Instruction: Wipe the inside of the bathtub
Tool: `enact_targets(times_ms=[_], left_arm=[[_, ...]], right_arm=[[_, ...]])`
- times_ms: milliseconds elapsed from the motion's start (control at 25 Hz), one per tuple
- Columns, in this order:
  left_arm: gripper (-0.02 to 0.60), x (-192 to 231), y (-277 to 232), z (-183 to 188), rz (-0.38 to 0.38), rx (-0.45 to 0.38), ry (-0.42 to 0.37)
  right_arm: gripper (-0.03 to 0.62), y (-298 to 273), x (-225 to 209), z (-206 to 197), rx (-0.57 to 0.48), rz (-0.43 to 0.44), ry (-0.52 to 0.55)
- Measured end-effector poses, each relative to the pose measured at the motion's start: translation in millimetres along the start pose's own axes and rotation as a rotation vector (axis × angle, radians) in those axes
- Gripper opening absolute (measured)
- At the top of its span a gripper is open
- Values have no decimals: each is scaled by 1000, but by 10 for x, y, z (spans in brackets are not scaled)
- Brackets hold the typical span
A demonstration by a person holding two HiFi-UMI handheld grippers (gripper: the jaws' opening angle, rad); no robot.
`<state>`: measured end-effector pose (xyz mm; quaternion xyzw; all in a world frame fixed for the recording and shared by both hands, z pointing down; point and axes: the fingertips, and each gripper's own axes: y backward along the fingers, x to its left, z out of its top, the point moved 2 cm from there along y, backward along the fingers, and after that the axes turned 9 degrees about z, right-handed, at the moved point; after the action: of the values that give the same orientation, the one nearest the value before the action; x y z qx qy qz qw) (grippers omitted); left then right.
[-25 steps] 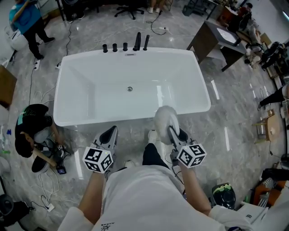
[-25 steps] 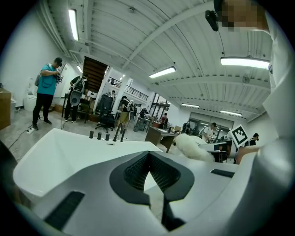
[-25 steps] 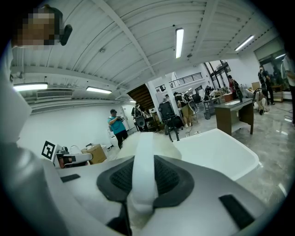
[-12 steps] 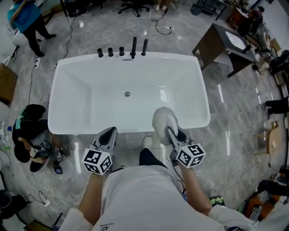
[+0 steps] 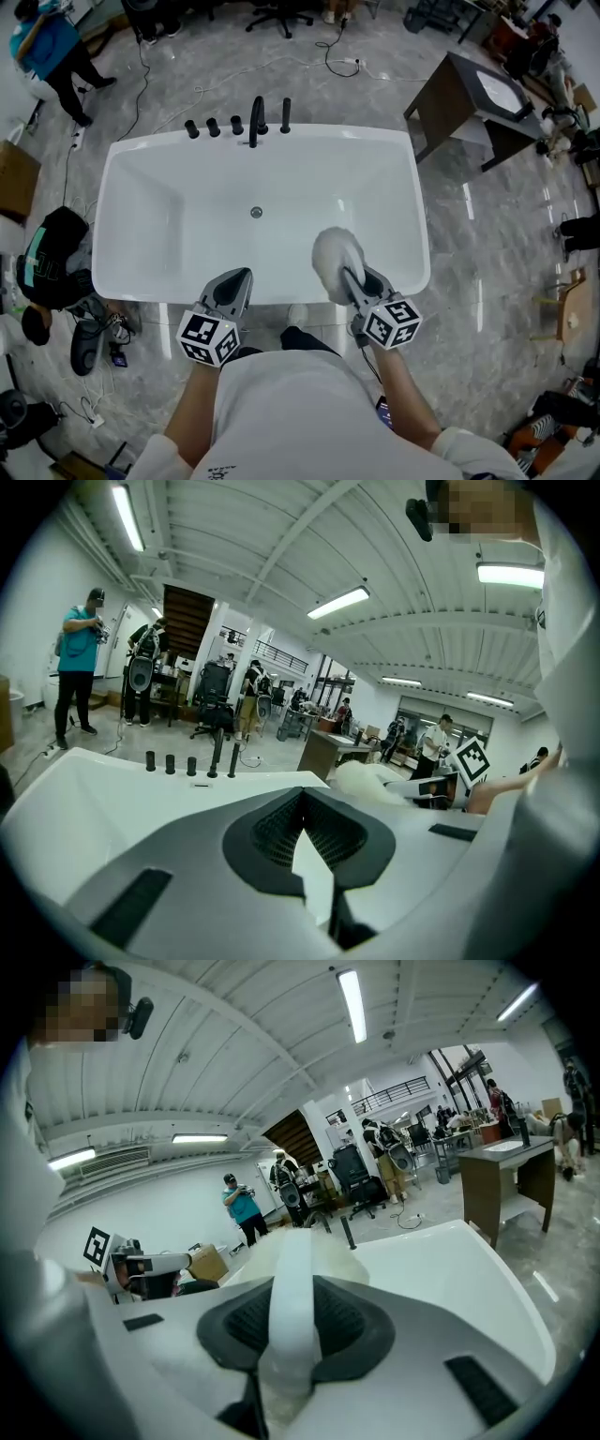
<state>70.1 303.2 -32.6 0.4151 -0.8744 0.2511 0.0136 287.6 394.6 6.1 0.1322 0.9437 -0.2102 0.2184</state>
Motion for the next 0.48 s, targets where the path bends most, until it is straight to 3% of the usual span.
enact_targets(times_ms=[480], left_arm=[[5,-185,-479,64,13,57,-28]], right_arm=[[95,-235,-616,115,17,33,-30]])
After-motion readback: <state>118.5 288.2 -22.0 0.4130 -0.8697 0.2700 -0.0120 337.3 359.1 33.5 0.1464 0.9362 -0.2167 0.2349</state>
